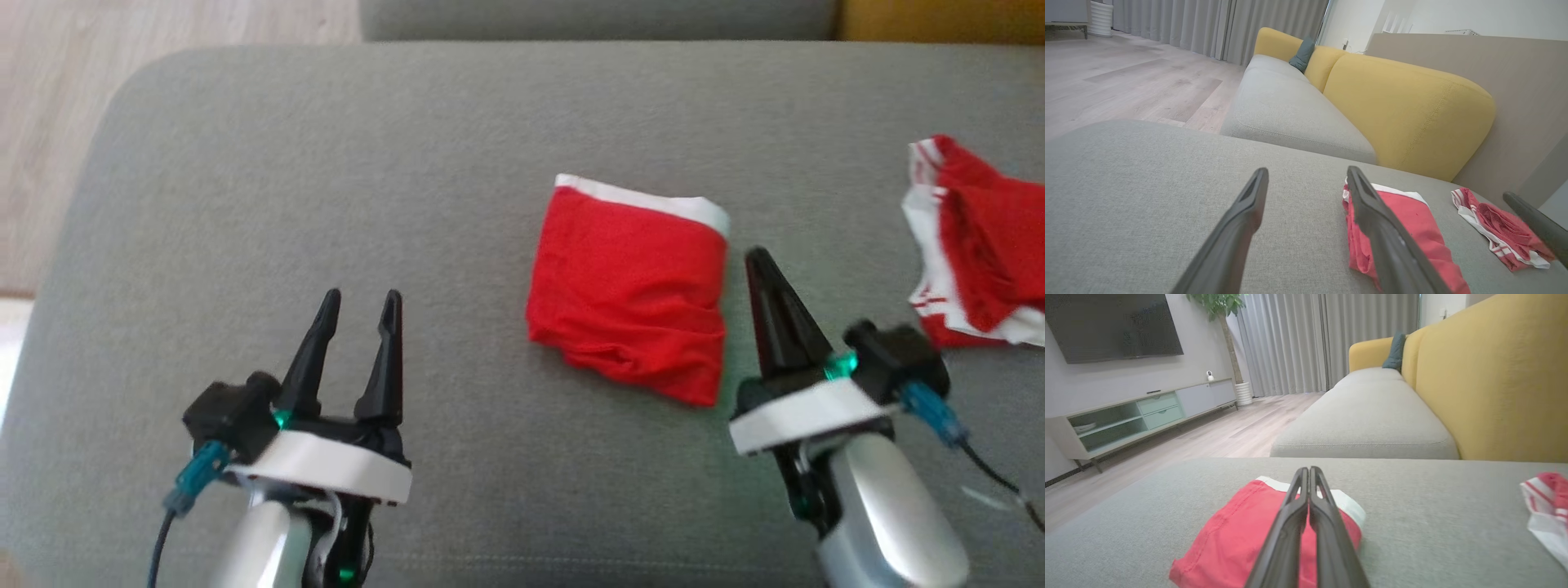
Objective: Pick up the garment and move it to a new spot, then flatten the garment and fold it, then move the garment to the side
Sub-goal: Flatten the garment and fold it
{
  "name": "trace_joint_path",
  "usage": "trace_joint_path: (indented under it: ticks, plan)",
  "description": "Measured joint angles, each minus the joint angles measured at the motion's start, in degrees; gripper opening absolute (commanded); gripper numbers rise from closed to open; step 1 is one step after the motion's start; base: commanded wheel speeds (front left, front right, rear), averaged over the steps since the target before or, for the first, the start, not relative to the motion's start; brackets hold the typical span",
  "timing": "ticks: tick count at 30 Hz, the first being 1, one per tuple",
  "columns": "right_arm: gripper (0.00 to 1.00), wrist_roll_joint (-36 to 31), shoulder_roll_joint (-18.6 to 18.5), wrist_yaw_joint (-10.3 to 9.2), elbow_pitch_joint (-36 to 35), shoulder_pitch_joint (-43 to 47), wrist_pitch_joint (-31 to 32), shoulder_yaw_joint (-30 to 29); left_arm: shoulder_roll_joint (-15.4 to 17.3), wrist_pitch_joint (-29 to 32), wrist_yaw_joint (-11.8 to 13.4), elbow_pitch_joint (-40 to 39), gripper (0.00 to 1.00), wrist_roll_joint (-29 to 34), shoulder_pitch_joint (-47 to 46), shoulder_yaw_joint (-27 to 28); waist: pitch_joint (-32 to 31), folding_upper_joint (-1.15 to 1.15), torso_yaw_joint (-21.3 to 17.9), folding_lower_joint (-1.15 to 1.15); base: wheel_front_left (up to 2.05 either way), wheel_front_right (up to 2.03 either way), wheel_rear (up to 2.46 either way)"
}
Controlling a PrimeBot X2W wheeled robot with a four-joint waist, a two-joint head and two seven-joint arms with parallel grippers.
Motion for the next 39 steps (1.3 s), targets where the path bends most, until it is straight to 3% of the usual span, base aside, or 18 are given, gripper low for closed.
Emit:
trace_joint_path:
  ticks: [16, 27, 33, 39]
  plan:
    - [0.00, -3.74, -0.15, 0.01, 23.57, -17.55, 0.00, -0.90, -0.03, 0.00, -0.47, 1.23, 1.00, -1.19, -4.52, -1.15, 8.19, 0.00, 8.72, 0.01, 0.00, 0.00, 0.00]
    - [0.00, -3.54, -0.40, 0.01, 36.62, -24.49, -0.34, -0.37, -0.08, 0.00, -0.49, 1.25, 1.00, -1.19, -6.27, -1.16, 10.78, 0.00, 10.26, 0.00, 0.00, 0.00, 0.00]
    - [0.00, 0.31, -0.56, 0.01, 35.93, -25.08, -0.30, 2.75, -0.09, 0.00, -0.45, 1.49, 1.00, -1.18, -6.53, -0.92, 9.63, 0.00, 8.88, 0.01, 0.00, 0.00, 0.00]
    - [0.00, 2.10, -0.60, 0.01, 26.24, -21.57, -0.25, 2.72, -0.09, 0.00, -0.43, 1.26, 1.00, -1.15, -6.21, -0.14, 6.34, 0.00, 5.94, 0.00, 0.00, 0.00, 0.00]
